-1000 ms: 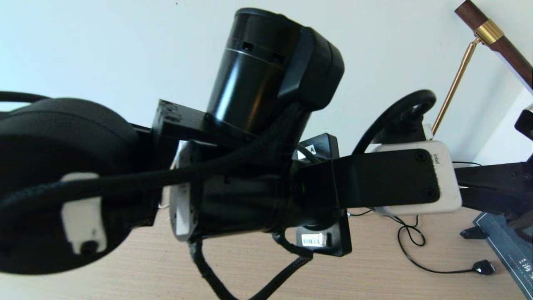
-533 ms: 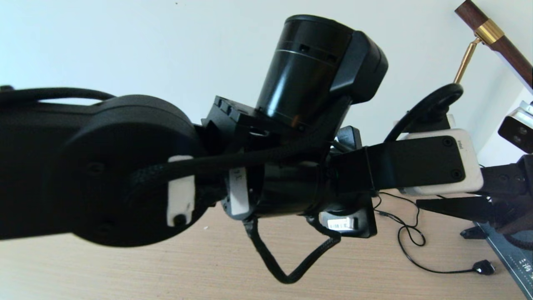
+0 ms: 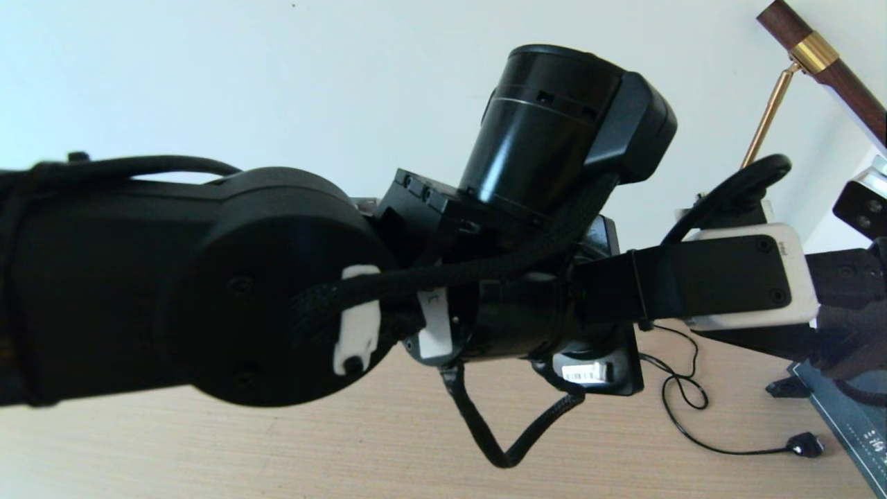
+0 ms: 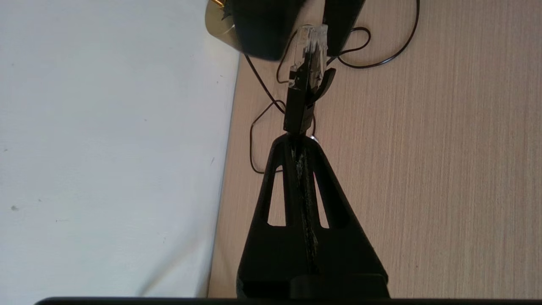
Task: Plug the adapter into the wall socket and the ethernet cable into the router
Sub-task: Hand it to the other hand
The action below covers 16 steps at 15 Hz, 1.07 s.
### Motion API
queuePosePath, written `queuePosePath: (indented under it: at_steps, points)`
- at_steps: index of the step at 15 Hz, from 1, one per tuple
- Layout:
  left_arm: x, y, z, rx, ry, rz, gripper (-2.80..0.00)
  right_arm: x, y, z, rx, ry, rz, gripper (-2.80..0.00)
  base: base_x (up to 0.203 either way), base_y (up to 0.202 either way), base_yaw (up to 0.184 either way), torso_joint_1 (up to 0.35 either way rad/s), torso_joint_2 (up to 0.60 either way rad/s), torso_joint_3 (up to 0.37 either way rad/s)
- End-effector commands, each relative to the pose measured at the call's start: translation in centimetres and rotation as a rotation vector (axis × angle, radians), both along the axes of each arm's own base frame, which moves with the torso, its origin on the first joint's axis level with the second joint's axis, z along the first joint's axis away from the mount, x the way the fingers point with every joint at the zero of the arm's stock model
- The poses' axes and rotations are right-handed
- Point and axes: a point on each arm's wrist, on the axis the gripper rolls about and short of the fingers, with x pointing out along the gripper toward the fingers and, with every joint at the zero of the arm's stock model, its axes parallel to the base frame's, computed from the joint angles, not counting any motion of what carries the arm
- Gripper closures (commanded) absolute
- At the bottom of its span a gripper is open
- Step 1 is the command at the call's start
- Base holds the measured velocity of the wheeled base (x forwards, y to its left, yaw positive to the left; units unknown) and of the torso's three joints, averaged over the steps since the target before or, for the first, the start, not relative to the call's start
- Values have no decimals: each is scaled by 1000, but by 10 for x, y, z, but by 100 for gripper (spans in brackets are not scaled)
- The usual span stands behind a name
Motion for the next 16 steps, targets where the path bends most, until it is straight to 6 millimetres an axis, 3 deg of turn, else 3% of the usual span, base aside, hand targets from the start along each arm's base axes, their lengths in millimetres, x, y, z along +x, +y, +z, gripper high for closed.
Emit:
queuePosePath:
  at_steps: [1,16]
  points:
    - [-2,-2,0,3,-3,-8,0,-1,0,0,5,3,5,0,0,0,0,0,0,0]
    - [-7,-3,1,-1,-9,-23,0,-1,2,-1,16,27,19,0,0,0,0,0,0,0]
